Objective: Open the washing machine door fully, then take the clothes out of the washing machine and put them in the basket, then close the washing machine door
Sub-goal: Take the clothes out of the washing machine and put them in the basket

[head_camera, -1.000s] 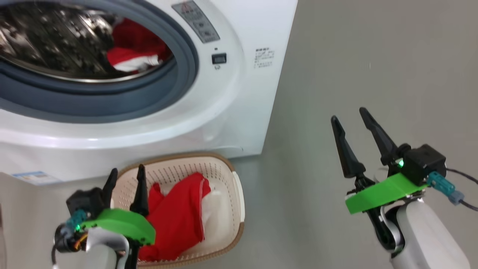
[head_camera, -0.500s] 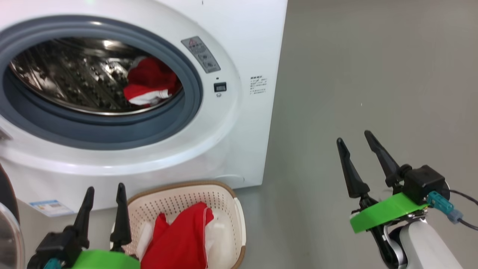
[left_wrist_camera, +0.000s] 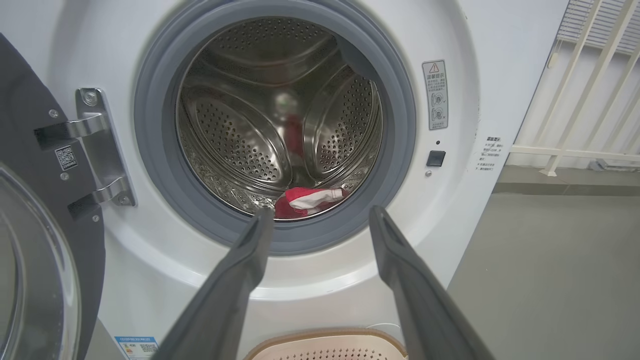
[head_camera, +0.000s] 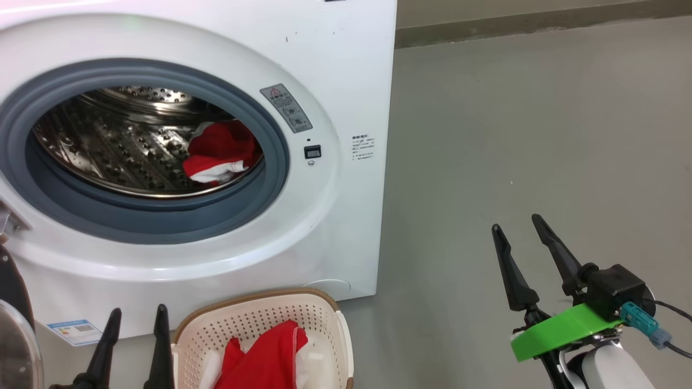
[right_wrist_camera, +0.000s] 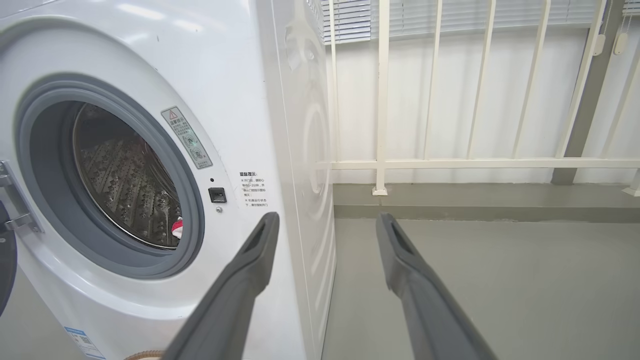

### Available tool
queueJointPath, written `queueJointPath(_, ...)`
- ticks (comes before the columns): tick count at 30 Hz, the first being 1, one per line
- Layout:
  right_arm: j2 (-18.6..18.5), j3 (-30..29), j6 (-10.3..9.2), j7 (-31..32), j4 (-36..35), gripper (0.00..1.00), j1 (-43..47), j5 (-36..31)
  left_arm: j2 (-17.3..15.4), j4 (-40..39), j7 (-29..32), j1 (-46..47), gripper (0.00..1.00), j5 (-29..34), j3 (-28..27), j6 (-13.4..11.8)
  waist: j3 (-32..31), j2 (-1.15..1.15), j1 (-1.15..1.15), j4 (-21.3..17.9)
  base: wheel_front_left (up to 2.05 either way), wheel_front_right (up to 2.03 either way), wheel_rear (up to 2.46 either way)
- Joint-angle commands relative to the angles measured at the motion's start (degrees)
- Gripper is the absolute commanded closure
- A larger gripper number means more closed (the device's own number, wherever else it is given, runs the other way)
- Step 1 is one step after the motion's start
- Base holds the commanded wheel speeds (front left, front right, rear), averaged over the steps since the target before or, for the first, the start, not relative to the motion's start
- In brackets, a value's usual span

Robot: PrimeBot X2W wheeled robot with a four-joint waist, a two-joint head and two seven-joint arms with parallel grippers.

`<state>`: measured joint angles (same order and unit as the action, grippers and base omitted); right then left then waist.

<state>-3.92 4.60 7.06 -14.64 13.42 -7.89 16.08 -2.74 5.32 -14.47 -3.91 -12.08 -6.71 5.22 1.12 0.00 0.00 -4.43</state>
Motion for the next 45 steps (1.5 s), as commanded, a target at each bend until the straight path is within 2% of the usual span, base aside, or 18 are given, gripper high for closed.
queueJointPath(1,-0.3,1.14,0.43,-0.36,-1.76,0.0,-0.12,-0.81,-0.26,-1.68,-0.52,0.5,0.0,0.52,-2.32,0.57,-0.13,0.0,0.0,-0.03,0.0,0.0,0.0)
queueJointPath(11,-0.62,1.62,0.43,-0.36,-1.98,0.0,0.74,0.05,-0.15,-0.86,-0.52,-0.25,0.0,0.56,-2.37,1.25,-0.45,0.0,0.0,0.01,0.0,0.0,0.0)
queueJointPath(36,-1.15,2.54,0.43,-0.36,-1.81,0.0,0.83,0.69,-0.14,-0.21,-0.52,0.06,0.0,1.43,-1.3,0.89,0.67,0.0,0.0,0.06,0.0,0.0,0.0)
queueJointPath(45,-2.02,2.68,0.43,-0.36,-1.98,0.0,0.02,0.58,-0.14,0.83,-0.52,4.02,0.0,1.38,-1.02,1.01,3.31,0.0,0.0,0.71,0.0,0.0,0.0)
